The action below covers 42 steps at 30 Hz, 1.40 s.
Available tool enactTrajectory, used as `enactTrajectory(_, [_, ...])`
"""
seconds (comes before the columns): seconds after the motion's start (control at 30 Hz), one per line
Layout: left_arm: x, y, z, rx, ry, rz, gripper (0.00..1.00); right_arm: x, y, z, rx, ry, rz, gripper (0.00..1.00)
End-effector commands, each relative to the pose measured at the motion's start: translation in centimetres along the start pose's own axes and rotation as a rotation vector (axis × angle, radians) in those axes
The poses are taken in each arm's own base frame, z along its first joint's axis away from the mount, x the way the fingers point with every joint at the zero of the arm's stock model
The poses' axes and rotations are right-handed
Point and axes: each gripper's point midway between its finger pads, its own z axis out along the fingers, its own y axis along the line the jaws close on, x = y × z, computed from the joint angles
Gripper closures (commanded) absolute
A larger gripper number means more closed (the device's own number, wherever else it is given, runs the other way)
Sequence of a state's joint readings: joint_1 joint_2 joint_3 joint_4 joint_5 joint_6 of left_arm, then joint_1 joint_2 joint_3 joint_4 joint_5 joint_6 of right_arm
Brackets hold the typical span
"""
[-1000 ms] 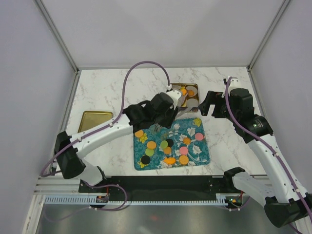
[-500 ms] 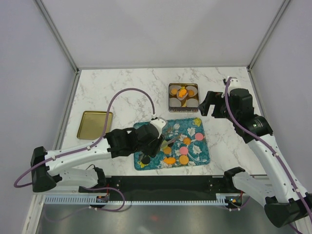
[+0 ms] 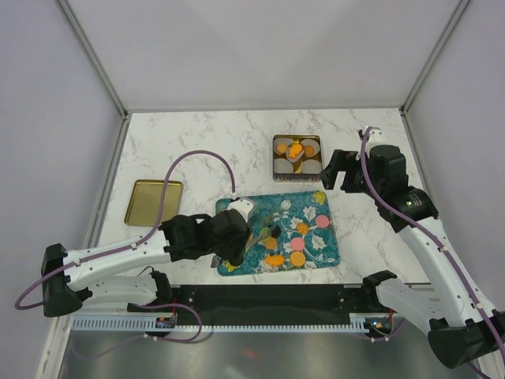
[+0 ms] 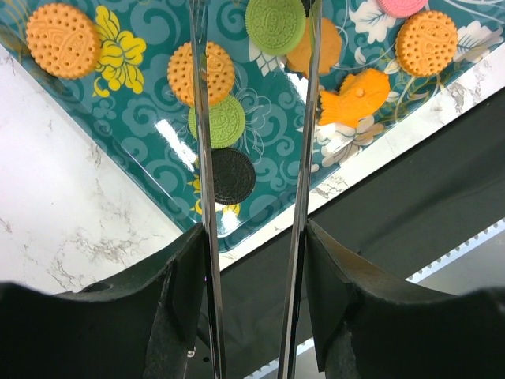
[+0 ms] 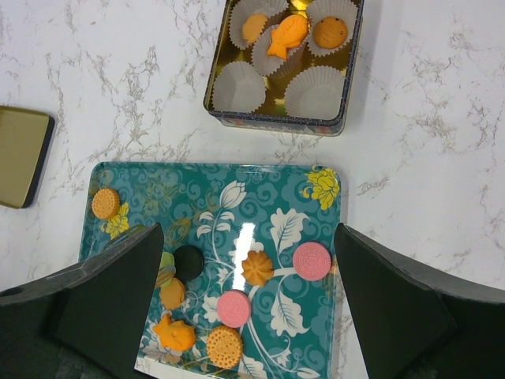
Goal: Pack the cookies
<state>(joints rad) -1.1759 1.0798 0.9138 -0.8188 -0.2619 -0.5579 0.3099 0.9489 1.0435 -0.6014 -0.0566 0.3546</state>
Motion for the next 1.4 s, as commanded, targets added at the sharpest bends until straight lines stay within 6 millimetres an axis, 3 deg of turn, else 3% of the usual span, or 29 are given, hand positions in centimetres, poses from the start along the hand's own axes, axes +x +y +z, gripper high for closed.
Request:
enactTrajectory(0.0, [-0.6,-0.3,-0.4,0.007,-0.033,-0.047,0.42,-0.6,0.4,0.0,-0.020,-0.027,0.001,0.02])
enactTrajectory(0.43, [0.6,-0.6,0.5,0.024,0.008,-0.042,0.41,-0.2,0.2,0.2,-0.017,-0.022,0.001,0.02])
enactTrajectory(0.9, [1.2,-0.9,1.9,0.018,0.028,-0.041,0.47,-0.2,0.1,0.5,-0.013,-0.020,-0.002,0.02])
enactTrajectory(1.37, [0.2,-1.3,1.3,0.038,-0.005,-0.049,0.56,-0.3,0.1,0.4,-0.009,-0.025,-0.003,0.02])
